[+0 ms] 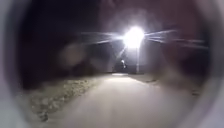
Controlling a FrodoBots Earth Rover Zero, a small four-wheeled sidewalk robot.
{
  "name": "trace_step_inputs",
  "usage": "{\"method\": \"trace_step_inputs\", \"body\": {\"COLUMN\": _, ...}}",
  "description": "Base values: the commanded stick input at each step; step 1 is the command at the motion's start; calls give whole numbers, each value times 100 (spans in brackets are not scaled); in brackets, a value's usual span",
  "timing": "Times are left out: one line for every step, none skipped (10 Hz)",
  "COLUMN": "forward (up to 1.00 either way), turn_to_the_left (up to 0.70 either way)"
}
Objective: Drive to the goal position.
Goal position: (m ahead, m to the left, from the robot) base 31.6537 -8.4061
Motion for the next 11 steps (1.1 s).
{"method": "trace_step_inputs", "body": {"forward": 100, "turn_to_the_left": 10}}
{"method": "trace_step_inputs", "body": {"forward": 100, "turn_to_the_left": 7}}
{"method": "trace_step_inputs", "body": {"forward": 100, "turn_to_the_left": 3}}
{"method": "trace_step_inputs", "body": {"forward": 100, "turn_to_the_left": 2}}
{"method": "trace_step_inputs", "body": {"forward": 100, "turn_to_the_left": 2}}
{"method": "trace_step_inputs", "body": {"forward": 100, "turn_to_the_left": 2}}
{"method": "trace_step_inputs", "body": {"forward": 100, "turn_to_the_left": 2}}
{"method": "trace_step_inputs", "body": {"forward": 100, "turn_to_the_left": 1}}
{"method": "trace_step_inputs", "body": {"forward": 100, "turn_to_the_left": 0}}
{"method": "trace_step_inputs", "body": {"forward": 100, "turn_to_the_left": 0}}
{"method": "trace_step_inputs", "body": {"forward": 100, "turn_to_the_left": 0}}
